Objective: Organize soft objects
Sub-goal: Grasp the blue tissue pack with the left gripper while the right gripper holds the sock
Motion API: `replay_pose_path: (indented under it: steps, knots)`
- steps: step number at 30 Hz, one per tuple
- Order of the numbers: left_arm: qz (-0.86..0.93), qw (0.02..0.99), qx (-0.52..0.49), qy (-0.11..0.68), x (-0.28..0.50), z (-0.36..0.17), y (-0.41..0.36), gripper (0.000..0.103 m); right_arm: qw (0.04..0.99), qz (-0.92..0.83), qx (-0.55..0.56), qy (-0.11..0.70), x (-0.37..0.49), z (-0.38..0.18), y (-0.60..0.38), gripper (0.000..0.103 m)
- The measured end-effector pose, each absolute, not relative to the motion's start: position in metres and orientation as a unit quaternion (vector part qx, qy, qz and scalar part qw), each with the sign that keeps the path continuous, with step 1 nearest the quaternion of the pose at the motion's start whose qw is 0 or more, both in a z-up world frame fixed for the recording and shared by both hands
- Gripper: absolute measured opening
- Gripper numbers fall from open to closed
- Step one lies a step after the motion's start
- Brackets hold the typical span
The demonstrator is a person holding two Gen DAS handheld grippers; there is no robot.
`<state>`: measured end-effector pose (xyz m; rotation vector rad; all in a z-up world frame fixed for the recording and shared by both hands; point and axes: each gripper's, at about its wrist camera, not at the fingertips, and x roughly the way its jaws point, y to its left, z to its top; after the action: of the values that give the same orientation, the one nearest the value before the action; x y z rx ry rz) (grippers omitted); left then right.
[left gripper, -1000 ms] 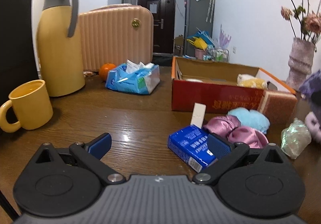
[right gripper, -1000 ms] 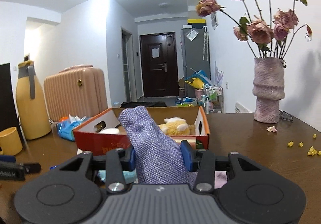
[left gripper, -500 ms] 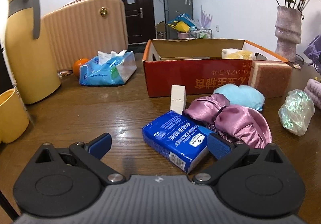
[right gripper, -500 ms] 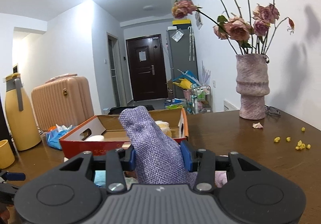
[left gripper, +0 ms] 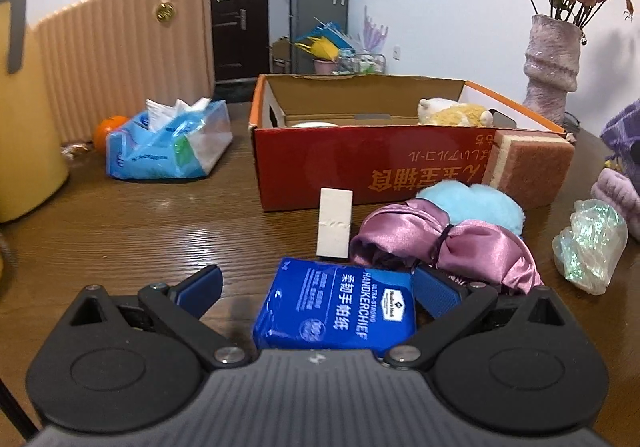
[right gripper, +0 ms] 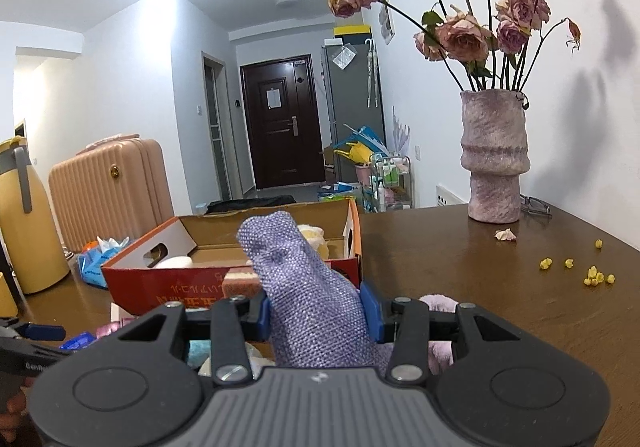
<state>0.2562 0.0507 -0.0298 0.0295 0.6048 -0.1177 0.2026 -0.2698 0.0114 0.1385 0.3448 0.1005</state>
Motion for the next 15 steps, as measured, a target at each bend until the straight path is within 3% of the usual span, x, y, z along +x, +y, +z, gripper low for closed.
replay_pose_path:
  steps: [6,9,10,15]
  knots:
    - [-0.082,0.949,0.011,0.305,0.2599,-0.0308,0.0511,0.102,0.980,0.049,0.066,0.182,0.2062,0.0070,-0.2681,0.043]
    - [-0.088,0.948,0.009,0.304,0.2586,-0.0304,0.0512,0.085,0.980,0.049,0.066,0.183,0.2069,0.0069,-0.2682,0.043]
    - [-0.092,0.947,0.005,0.307,0.2590,-0.0306,0.0520,0.075,0.980,0.049,0.066,0.183,0.2069,0.0069,-0.2682,0.043]
    - [-0.083,0.951,0.004,0.297,0.2560,-0.0282,0.0536,0.074,0.980,0.050,0.065,0.180,0.2060,0.0080,-0.2679,0.043]
